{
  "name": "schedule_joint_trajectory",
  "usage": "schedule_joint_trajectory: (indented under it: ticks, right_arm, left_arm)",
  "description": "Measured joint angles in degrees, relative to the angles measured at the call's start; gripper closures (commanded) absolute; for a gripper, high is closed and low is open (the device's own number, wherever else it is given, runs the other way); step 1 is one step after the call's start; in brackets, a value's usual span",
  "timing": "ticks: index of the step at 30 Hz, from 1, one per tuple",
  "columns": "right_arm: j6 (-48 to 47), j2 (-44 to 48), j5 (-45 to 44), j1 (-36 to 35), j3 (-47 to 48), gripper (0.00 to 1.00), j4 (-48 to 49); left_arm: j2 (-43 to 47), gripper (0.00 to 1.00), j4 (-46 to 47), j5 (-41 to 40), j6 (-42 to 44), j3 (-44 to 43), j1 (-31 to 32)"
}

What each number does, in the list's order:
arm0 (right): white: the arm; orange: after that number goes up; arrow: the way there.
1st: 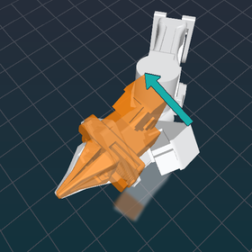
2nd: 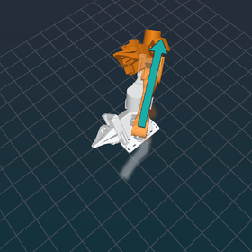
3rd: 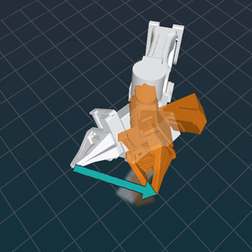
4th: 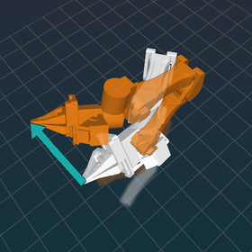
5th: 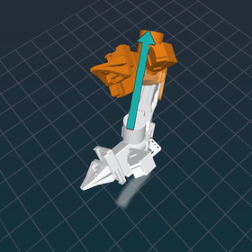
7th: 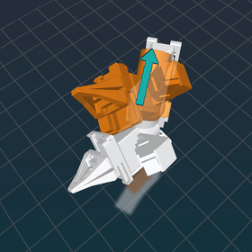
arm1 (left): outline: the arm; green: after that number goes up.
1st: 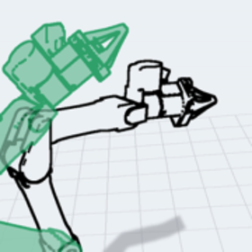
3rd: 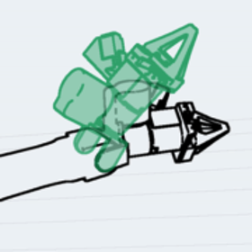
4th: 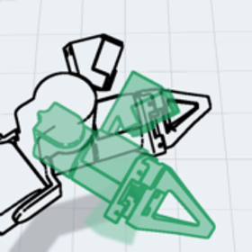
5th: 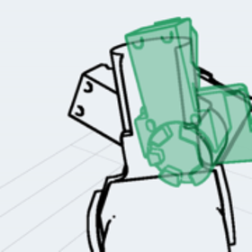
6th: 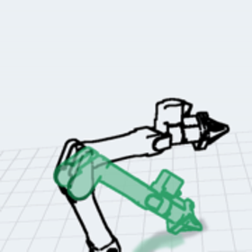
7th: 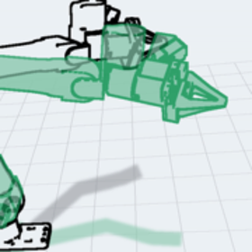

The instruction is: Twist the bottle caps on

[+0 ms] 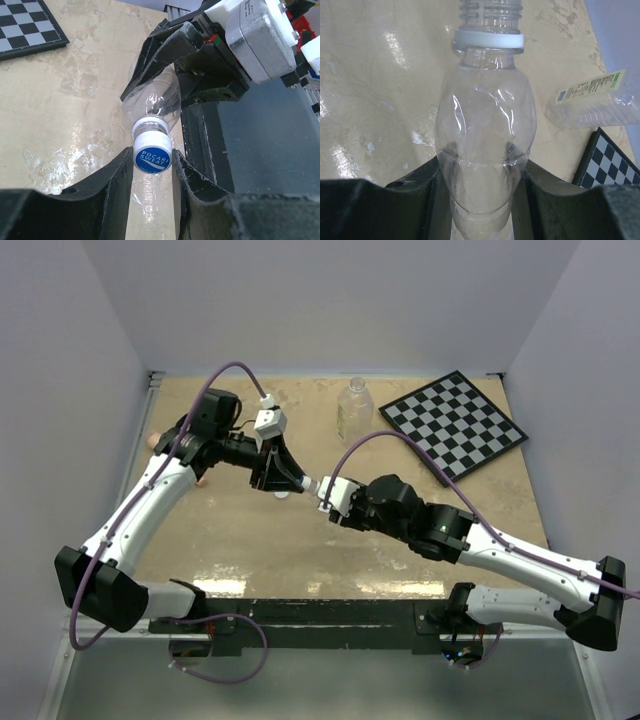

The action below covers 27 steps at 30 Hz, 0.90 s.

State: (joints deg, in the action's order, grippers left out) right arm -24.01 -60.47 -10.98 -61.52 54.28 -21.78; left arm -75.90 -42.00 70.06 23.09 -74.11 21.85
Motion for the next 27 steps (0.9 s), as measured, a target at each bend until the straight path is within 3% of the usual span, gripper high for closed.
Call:
schedule_joint_trajectory:
  ticks: [27]
  right_arm:
    - [2.03,1.57,3.48,-0.09,-1.11,0.72,0.66]
  left_arm:
    - [1.36,1.0,3.78,0.24,-3.34,2.45,1.88]
